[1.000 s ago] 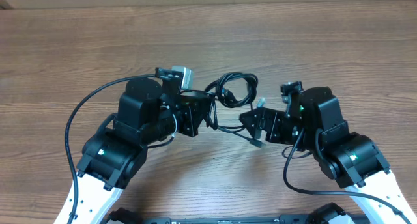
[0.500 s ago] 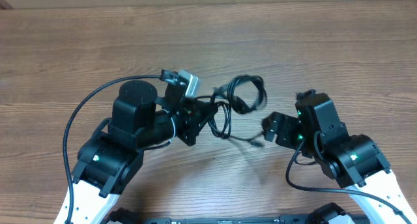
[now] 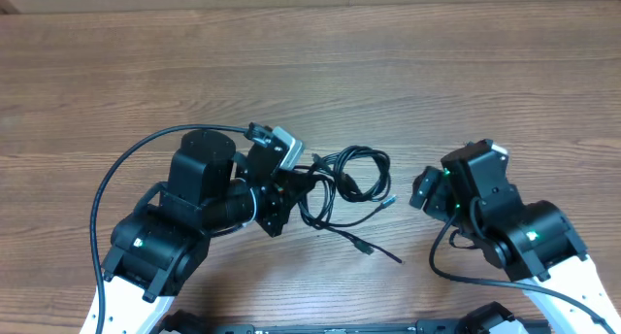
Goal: Untangle cables
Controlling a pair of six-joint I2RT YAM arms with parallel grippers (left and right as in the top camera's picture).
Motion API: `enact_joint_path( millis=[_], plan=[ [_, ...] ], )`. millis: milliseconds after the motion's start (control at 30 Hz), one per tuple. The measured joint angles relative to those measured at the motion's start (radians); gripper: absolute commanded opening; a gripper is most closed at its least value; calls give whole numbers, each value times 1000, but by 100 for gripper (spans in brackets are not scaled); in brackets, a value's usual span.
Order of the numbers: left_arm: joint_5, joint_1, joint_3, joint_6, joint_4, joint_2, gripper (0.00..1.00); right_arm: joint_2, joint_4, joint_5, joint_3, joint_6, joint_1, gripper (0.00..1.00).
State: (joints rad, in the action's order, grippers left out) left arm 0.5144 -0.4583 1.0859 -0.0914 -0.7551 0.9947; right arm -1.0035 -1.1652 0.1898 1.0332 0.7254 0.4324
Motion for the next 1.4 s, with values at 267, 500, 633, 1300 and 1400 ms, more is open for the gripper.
enact_joint_path(
  millis=[267, 500, 633, 1300, 1400],
  plan=[
    [-44, 0, 0, 22, 0, 0, 4, 135, 180, -236, 105, -267, -1, 94],
    [80, 0, 0, 51, 79, 0, 4, 168, 236, -430, 109, -462, 0, 95],
    [154, 0, 0, 80, 83, 0, 4, 162, 240, -458, 109, -505, 0, 87],
    [174, 0, 0, 84, 85, 0, 39, 162, 255, -596, 109, -595, 0, 4],
    [30, 0, 0, 9, 29, -1, 65, 161, 247, -592, 109, -594, 0, 4]
  ],
)
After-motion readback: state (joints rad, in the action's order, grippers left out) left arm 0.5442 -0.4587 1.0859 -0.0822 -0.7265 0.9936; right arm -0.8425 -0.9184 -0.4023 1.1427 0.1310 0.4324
